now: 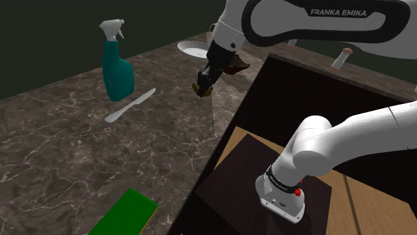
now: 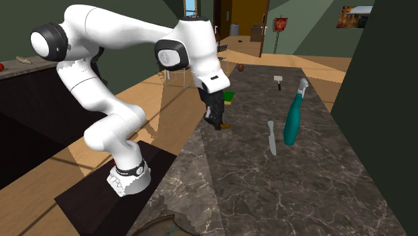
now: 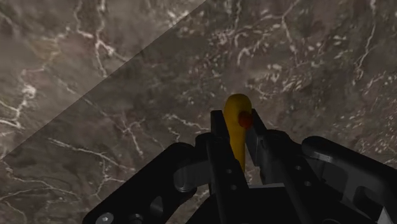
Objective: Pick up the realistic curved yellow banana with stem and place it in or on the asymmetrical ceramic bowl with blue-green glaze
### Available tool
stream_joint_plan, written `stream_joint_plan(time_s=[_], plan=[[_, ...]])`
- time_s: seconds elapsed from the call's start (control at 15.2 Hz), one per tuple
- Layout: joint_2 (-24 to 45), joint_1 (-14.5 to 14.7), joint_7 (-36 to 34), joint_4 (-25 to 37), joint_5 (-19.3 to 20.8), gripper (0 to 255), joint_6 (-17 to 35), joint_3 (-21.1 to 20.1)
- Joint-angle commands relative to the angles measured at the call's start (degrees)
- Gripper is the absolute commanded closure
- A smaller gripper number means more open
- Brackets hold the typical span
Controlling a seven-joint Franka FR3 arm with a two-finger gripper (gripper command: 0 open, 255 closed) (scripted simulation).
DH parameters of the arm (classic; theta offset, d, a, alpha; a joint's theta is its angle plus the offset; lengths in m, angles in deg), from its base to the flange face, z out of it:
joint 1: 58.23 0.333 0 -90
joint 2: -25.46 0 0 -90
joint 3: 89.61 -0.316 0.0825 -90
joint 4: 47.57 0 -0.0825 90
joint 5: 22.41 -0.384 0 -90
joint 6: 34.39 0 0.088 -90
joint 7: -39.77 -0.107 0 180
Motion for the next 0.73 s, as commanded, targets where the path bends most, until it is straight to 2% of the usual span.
stream_joint_plan(time_s=[0.0,0.66], plan=[[0.04,-0.07,-0.25,1.59,0.21,255,-1.55,0.11],[0.71,-0.42,-1.3,9.71,1.12,255,-8.94,0.77]])
